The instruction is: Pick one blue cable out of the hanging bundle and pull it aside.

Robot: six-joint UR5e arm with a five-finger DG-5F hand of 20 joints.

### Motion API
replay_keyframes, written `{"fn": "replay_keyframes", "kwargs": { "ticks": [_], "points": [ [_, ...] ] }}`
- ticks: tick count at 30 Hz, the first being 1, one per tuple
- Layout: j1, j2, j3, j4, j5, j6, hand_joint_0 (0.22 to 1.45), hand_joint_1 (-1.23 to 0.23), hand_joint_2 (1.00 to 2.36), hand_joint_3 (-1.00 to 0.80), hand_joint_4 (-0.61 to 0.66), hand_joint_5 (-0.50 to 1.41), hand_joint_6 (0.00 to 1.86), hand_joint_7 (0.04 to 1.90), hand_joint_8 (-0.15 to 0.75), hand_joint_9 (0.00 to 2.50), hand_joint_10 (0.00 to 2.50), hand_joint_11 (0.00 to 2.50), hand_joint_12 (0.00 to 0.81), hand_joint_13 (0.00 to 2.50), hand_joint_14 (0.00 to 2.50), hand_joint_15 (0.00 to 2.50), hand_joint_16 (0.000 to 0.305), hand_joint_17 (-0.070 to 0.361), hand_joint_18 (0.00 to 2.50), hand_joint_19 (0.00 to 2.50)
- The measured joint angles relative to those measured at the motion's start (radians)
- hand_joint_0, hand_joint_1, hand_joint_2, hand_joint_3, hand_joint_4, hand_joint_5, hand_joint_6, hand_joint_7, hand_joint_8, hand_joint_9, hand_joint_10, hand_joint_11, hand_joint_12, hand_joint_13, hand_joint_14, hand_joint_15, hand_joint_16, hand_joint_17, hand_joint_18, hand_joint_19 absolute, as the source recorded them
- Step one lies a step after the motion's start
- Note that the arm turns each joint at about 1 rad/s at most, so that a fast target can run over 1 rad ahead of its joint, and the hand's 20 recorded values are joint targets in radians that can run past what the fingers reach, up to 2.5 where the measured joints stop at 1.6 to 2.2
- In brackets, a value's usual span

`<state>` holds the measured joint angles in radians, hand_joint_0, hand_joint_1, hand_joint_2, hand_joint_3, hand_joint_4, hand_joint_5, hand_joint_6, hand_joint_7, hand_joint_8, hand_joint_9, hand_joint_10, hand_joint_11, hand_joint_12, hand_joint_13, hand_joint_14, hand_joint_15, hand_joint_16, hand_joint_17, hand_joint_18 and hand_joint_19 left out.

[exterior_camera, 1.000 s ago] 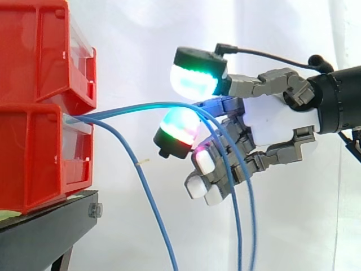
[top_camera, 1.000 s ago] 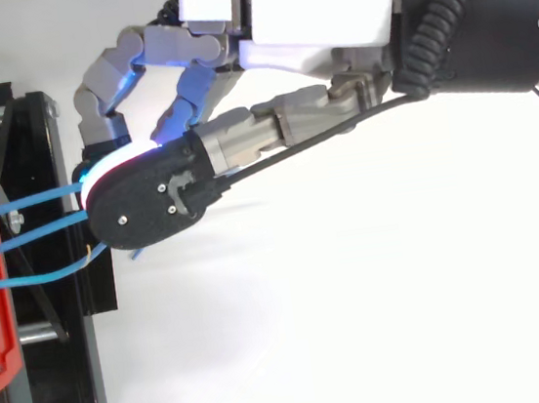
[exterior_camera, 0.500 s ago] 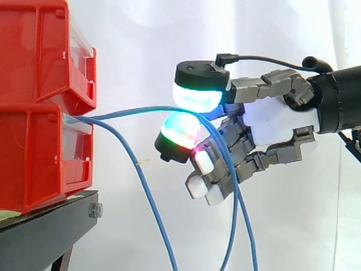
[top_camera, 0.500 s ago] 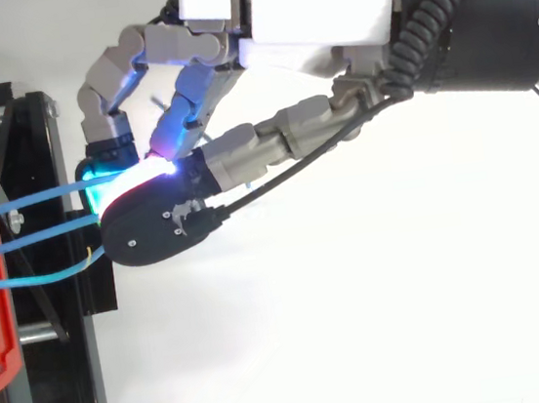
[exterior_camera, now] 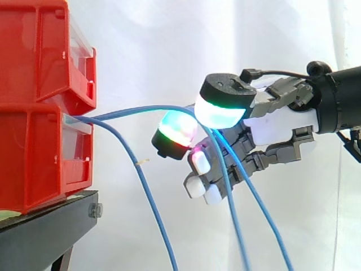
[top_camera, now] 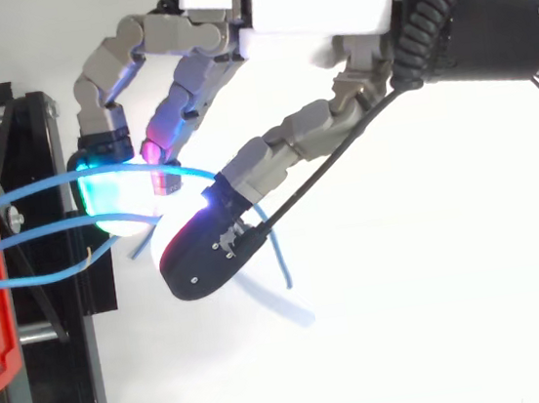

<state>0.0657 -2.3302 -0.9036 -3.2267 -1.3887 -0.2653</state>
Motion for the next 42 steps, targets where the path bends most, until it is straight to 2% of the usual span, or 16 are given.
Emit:
{"fn": "replay_keyframes", "kwargs": {
  "ticks": [2, 5, 9, 12, 14, 17, 19, 21, 23, 27, 30, 31, 32, 35, 38, 42],
  "points": [
    [-0.001, 0.0, 0.0, 0.0, -0.001, 0.0, 0.47, -0.71, 1.0, -0.5, -0.01, -0.11, 0.91, 0.85, 0.237, 1.04, 0.02, 0.54, 0.267, 0.85, 0.02, 0.45, 0.046, 0.103, 0.71, 0.44],
    [-0.002, 0.0, 0.0, -0.002, -0.006, 0.0, 0.49, -0.55, 1.0, -0.5, 0.0, -0.1, 0.88, 0.89, 0.239, 1.06, 0.02, 0.52, 0.27, 0.86, 0.02, 0.46, 0.046, 0.104, 0.7, 0.47],
    [-0.003, 0.0, 0.0, -0.005, -0.012, 0.0, 0.56, -0.49, 1.0, -0.46, -0.01, -0.1, 0.87, 0.95, 0.225, 1.06, 0.02, 0.54, 0.255, 0.85, 0.02, 0.48, 0.043, 0.096, 0.65, 0.51],
    [-0.003, 0.0, 0.0, -0.008, -0.014, 0.0, 0.58, -0.56, 1.01, -0.33, -0.02, -0.1, 0.88, 1.0, 0.232, 1.06, 0.02, 0.54, 0.256, 0.84, 0.02, 0.48, 0.042, 0.095, 0.65, 0.51],
    [-0.003, 0.0, 0.0, -0.009, -0.014, -0.001, 0.57, -0.64, 1.02, -0.24, -0.02, -0.11, 0.89, 1.0, 0.233, 1.04, 0.02, 0.55, 0.256, 0.84, 0.02, 0.48, 0.043, 0.096, 0.65, 0.5],
    [-0.003, 0.0, 0.0, -0.01, -0.015, -0.001, 0.61, -0.82, 1.02, -0.21, -0.03, -0.12, 0.92, 0.93, 0.222, 0.99, 0.02, 0.56, 0.246, 0.81, 0.02, 0.47, 0.042, 0.095, 0.65, 0.47],
    [-0.003, 0.0, 0.0, -0.01, -0.015, -0.001, 0.66, -0.89, 1.02, -0.28, -0.06, -0.13, 0.93, 0.92, 0.211, 0.96, 0.02, 0.56, 0.241, 0.8, 0.02, 0.45, 0.042, 0.094, 0.66, 0.45],
    [-0.003, 0.0, 0.0, -0.01, -0.015, -0.001, 0.7, -0.9, 1.0, -0.5, -0.06, -0.13, 0.92, 0.89, 0.2, 0.96, 0.02, 0.56, 0.241, 0.8, 0.02, 0.45, 0.042, 0.094, 0.67, 0.43],
    [-0.003, 0.0, 0.0, -0.01, -0.015, -0.002, 0.69, -0.93, 1.0, -0.5, -0.08, -0.13, 0.92, 0.87, 0.194, 0.96, 0.02, 0.55, 0.241, 0.8, 0.02, 0.43, 0.041, 0.092, 0.67, 0.42],
    [-0.003, 0.0, 0.0, -0.012, -0.015, -0.002, 0.59, -0.96, 1.0, -0.5, -0.02, -0.12, 0.91, 0.88, 0.193, 0.96, 0.02, 0.55, 0.236, 0.8, 0.02, 0.44, 0.041, 0.092, 0.68, 0.43],
    [-0.003, 0.0, 0.0, -0.016, -0.015, -0.002, 0.49, -0.89, 1.0, -0.5, 0.0, -0.11, 0.91, 0.87, 0.212, 0.99, 0.02, 0.54, 0.254, 0.82, 0.02, 0.44, 0.045, 0.101, 0.71, 0.44],
    [-0.004, 0.0, 0.0, -0.016, -0.015, -0.002, 0.47, -0.85, 1.0, -0.5, 0.0, -0.11, 0.9, 0.85, 0.226, 1.0, 0.02, 0.53, 0.262, 0.83, 0.02, 0.44, 0.047, 0.105, 0.72, 0.44],
    [-0.004, 0.0, 0.0, -0.017, -0.015, -0.002, 0.43, -0.73, 1.0, -0.5, 0.02, -0.1, 0.89, 0.84, 0.255, 1.02, 0.02, 0.51, 0.287, 0.85, 0.02, 0.44, 0.052, 0.117, 0.74, 0.44],
    [-0.005, 0.0, 0.0, -0.024, -0.018, -0.002, 0.43, -0.58, 1.0, -0.5, 0.04, -0.1, 0.88, 0.82, 0.26, 1.05, 0.02, 0.51, 0.292, 0.86, 0.02, 0.45, 0.053, 0.118, 0.74, 0.45],
    [-0.006, 0.0, 0.0, -0.034, -0.021, -0.002, 0.49, -0.42, 1.0, -0.5, 0.03, -0.1, 0.86, 0.83, 0.248, 1.05, 0.02, 0.52, 0.274, 0.85, 0.02, 0.47, 0.048, 0.108, 0.68, 0.49],
    [-0.008, 0.0, 0.0, -0.043, -0.022, -0.001, 0.53, -0.42, 1.0, -0.5, 0.02, -0.11, 0.84, 0.86, 0.239, 1.04, 0.02, 0.52, 0.267, 0.84, 0.02, 0.47, 0.046, 0.103, 0.65, 0.51]
  ]
}}
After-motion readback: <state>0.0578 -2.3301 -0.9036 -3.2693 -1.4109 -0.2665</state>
